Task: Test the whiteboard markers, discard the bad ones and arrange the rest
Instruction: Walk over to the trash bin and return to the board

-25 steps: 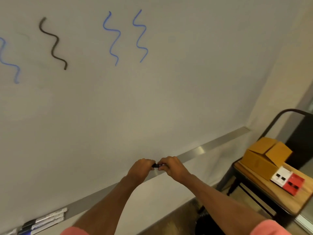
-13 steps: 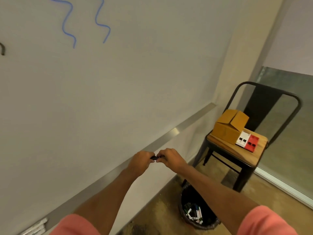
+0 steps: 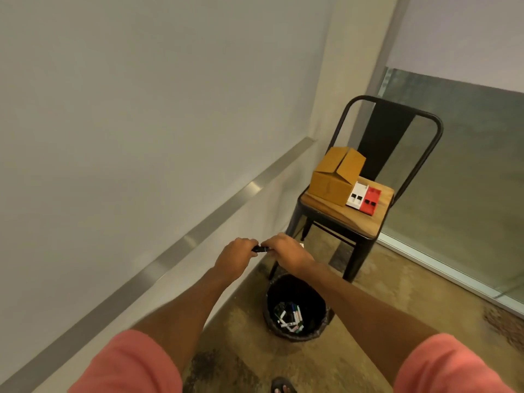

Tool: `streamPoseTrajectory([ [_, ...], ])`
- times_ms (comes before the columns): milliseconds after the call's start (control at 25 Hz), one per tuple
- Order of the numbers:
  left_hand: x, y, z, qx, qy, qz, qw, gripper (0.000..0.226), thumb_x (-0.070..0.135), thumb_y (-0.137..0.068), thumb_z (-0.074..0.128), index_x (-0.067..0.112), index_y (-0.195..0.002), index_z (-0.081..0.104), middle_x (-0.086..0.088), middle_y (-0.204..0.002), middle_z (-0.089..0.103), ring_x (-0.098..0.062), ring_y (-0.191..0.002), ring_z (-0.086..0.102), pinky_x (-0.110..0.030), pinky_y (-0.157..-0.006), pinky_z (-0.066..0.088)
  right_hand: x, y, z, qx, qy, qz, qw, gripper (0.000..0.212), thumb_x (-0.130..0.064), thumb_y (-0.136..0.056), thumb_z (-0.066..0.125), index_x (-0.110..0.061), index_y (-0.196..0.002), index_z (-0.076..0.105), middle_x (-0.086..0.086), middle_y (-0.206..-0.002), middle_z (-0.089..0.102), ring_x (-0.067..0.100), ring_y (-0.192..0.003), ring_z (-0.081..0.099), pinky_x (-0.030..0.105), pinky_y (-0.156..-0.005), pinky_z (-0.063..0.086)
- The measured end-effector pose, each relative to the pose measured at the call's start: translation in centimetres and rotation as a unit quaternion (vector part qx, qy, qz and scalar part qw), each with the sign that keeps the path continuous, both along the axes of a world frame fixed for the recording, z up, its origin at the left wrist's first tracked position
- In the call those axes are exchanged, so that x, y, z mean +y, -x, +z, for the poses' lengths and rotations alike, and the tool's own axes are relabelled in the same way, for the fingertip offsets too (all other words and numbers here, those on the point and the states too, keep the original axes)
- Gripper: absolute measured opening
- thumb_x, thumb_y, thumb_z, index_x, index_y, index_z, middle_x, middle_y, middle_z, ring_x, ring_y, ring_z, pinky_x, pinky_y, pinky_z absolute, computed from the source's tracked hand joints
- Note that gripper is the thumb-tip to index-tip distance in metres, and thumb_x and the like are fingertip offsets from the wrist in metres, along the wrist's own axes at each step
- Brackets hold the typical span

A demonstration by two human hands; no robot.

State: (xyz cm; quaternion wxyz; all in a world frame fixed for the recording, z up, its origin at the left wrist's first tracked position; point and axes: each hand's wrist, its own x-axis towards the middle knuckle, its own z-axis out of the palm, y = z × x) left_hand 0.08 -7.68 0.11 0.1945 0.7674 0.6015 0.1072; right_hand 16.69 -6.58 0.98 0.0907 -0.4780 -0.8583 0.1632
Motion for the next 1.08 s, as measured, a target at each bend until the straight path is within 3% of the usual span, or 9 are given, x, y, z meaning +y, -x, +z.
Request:
streamPoseTrajectory([
  [280,4.5,-4.6,-1.8,0.009,0.047,-0.065,0.997,0.019,0.017,-0.093,0.055,0.008,-0.107,0.064,-0.014,-0.097,0.069,-0.028,-0.084,0.064,-0.032,-0.073,0.048,2.7,-4.8,-2.1,-0.001,0.032,-0.023,0.999,0.023,-0.010,-0.093,0.054,-0.010,-0.114,0.063,0.009,-0.104,0.064,0.024,-0.095,0.058,0.037,-0.084,0.049],
  [400,5.7,-6.7,-2.8,0.020,0.038,-0.067,0.997,0.023,0.019,-0.093,0.055,0.008,-0.112,0.063,-0.014,-0.102,0.069,-0.030,-0.091,0.065,-0.037,-0.082,0.052,4.2,-6.7,-2.6,0.023,0.084,-0.060,0.994,0.022,-0.009,-0.092,0.056,-0.009,-0.113,0.064,0.011,-0.105,0.066,0.025,-0.096,0.060,0.033,-0.084,0.049],
  [640,8.0,-9.8,-3.9,0.040,-0.010,-0.093,0.995,0.022,0.024,-0.092,0.056,0.009,-0.107,0.064,-0.014,-0.098,0.069,-0.031,-0.086,0.065,-0.038,-0.078,0.052,6.5,-9.3,-4.6,0.086,0.144,-0.139,0.976,0.022,-0.010,-0.091,0.057,-0.012,-0.111,0.066,0.007,-0.102,0.069,0.021,-0.094,0.063,0.024,-0.076,0.047],
  [920,9.5,-11.1,-6.1,-0.008,-0.029,-0.039,0.999,0.013,0.021,-0.090,0.057,0.010,-0.095,0.062,-0.011,-0.088,0.067,-0.029,-0.078,0.063,-0.038,-0.068,0.053,8.0,-10.3,-6.8,0.039,0.126,-0.080,0.988,0.031,-0.012,-0.089,0.055,-0.016,-0.120,0.056,0.008,-0.111,0.062,0.026,-0.099,0.060,0.042,-0.084,0.052],
  [1080,9.8,-10.8,-9.3,0.027,0.016,0.021,0.999,0.010,0.015,-0.086,0.058,0.012,-0.095,0.059,-0.011,-0.092,0.064,-0.033,-0.084,0.062,-0.038,-0.071,0.051,7.8,-11.3,-10.2,-0.012,0.138,-0.078,0.987,0.041,-0.014,-0.092,0.050,-0.023,-0.132,0.047,0.011,-0.120,0.060,0.032,-0.108,0.057,0.049,-0.087,0.050],
])
